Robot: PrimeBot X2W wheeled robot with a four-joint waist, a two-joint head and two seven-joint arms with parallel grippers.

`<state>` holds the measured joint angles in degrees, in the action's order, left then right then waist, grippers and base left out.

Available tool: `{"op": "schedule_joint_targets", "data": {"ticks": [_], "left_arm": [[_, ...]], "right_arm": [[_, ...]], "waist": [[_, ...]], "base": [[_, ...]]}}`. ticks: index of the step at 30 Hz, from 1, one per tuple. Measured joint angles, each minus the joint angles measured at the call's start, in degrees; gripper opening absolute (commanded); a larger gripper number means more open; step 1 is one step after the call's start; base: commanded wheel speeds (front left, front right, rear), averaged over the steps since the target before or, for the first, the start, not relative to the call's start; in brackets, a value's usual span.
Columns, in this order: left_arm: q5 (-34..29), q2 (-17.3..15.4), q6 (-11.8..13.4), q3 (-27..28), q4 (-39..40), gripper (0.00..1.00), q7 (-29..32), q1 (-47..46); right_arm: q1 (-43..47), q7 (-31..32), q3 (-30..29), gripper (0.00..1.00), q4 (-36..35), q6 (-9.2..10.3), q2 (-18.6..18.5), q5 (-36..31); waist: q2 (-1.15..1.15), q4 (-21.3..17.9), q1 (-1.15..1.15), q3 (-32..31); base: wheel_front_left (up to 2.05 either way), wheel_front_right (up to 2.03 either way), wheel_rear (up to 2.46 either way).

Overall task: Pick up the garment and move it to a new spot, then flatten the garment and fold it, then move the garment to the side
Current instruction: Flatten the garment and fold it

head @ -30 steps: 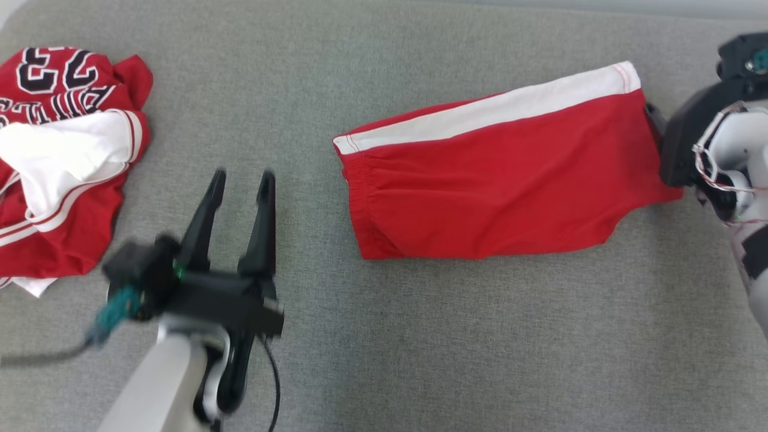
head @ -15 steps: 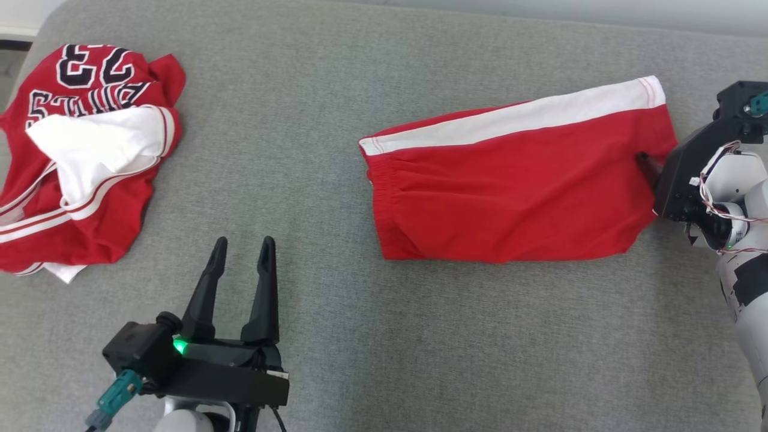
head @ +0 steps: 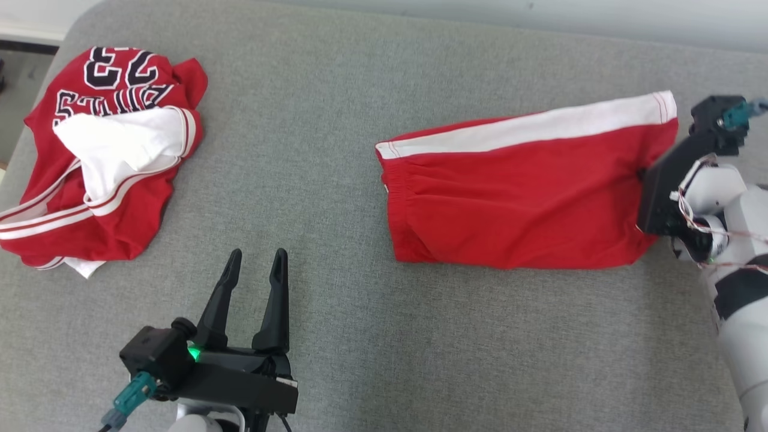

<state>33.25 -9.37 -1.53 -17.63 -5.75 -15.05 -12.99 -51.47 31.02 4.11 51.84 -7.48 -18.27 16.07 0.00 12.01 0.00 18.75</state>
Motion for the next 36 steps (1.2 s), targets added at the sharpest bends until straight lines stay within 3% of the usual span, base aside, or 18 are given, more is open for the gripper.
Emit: {"op": "schedule_joint_targets", "data": {"ticks": [13,18,30,36], "left_arm": [[0.1,-0.2,0.4,-0.6,-0.6,1.00,0.8,2.4],[0.5,-0.3,0.6,-0.8,-0.6,1.00,1.4,2.5],[1.5,-0.5,0.7,-0.9,-0.4,1.00,1.6,3.6],[1.8,-0.2,0.7,-1.1,-0.7,1.00,1.5,3.6]], "right_arm": [[8.2,-2.3,-8.1,0.00,-6.3,0.00,0.1,-7.9],[9.9,-2.8,-9.6,0.00,-10.2,0.00,2.7,-9.7],[11.8,1.1,2.0,0.00,-22.5,0.00,7.3,-6.1],[12.0,2.8,6.8,0.00,-23.1,0.00,9.5,-5.0]], "waist": [[0.00,-2.3,0.00,-4.3],[0.00,-3.2,0.00,-5.8],[0.01,-2.9,0.00,-7.8],[0.01,-1.3,0.00,-8.0]], "base": [[0.00,0.00,0.00],[0.00,0.00,0.00],[0.00,0.00,0.00],[0.00,0.00,0.00]]}}
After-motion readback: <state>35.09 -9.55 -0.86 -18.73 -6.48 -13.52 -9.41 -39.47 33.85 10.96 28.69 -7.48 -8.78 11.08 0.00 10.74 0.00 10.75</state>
